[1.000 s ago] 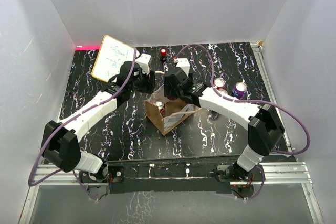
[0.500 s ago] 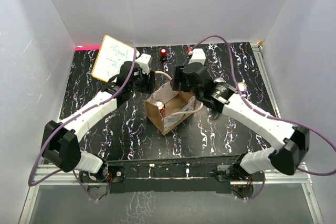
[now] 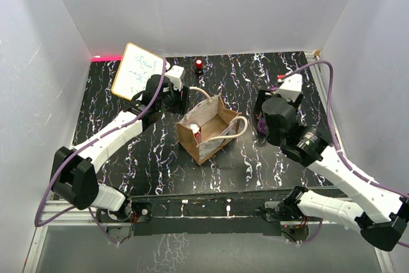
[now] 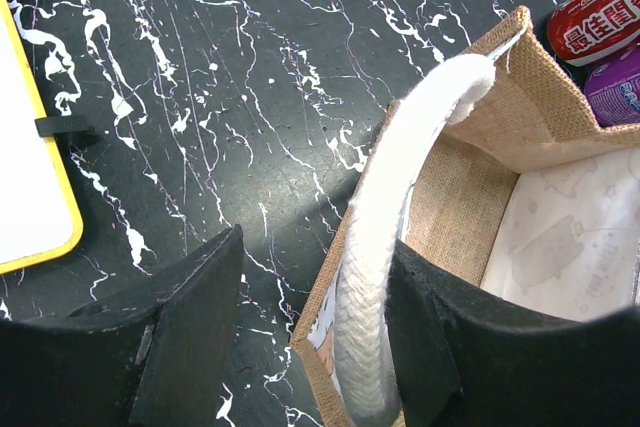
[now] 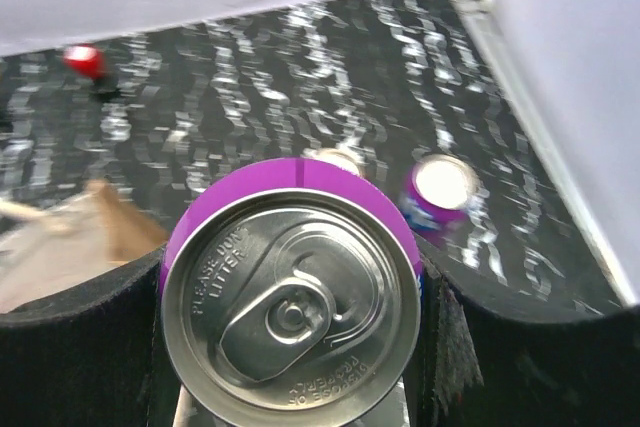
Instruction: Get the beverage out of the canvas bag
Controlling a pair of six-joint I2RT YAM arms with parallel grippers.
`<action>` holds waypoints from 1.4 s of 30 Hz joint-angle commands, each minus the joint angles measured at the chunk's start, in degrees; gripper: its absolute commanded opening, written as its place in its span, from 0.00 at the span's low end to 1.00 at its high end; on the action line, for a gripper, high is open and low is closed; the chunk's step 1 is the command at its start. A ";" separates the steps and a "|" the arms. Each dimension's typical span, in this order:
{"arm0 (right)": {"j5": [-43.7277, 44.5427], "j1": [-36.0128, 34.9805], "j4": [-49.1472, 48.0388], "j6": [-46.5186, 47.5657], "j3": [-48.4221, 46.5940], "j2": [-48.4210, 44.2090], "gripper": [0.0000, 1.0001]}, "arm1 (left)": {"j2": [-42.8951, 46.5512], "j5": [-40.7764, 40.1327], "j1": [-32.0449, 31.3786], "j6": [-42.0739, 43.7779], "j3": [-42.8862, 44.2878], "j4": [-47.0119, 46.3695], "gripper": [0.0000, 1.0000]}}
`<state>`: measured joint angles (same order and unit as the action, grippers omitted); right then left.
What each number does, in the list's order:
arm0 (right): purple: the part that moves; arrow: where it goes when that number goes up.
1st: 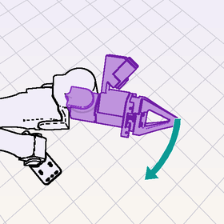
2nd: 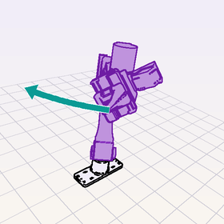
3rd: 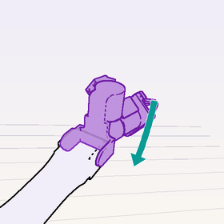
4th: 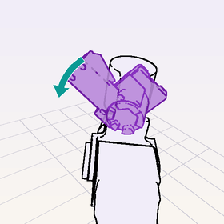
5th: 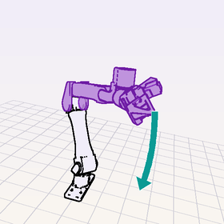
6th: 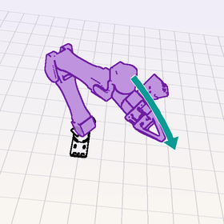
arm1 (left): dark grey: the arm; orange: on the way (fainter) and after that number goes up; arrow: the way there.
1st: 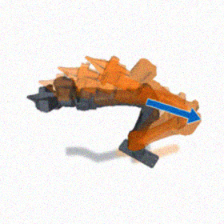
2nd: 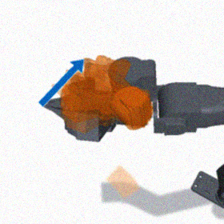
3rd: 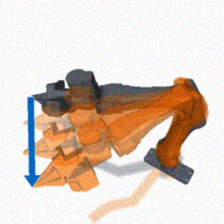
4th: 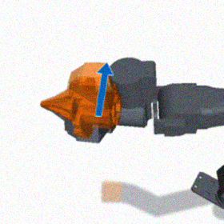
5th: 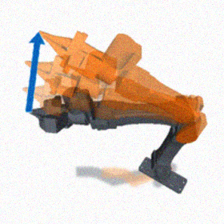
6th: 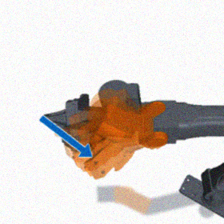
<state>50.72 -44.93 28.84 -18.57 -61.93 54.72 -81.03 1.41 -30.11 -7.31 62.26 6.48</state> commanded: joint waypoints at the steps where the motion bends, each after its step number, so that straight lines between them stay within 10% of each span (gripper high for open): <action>1: 15.84 1.57 0.11 -4.77 5.35 -3.50 0.08 | 0.30 0.96 -0.11 -0.29 2.61 0.03 0.55; 16: -5.61 32.35 0.41 -17.77 19.54 0.09 0.08 | -0.53 0.74 -0.07 -0.25 2.67 0.20 0.55; 42: -15.09 37.92 -18.78 -9.33 25.40 11.94 0.08 | -0.27 0.44 -0.13 0.02 2.82 0.37 0.55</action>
<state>35.09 -7.97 18.11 -29.65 -35.00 65.56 -82.11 1.91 -30.13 -7.51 62.89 6.52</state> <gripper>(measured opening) 0.689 0.546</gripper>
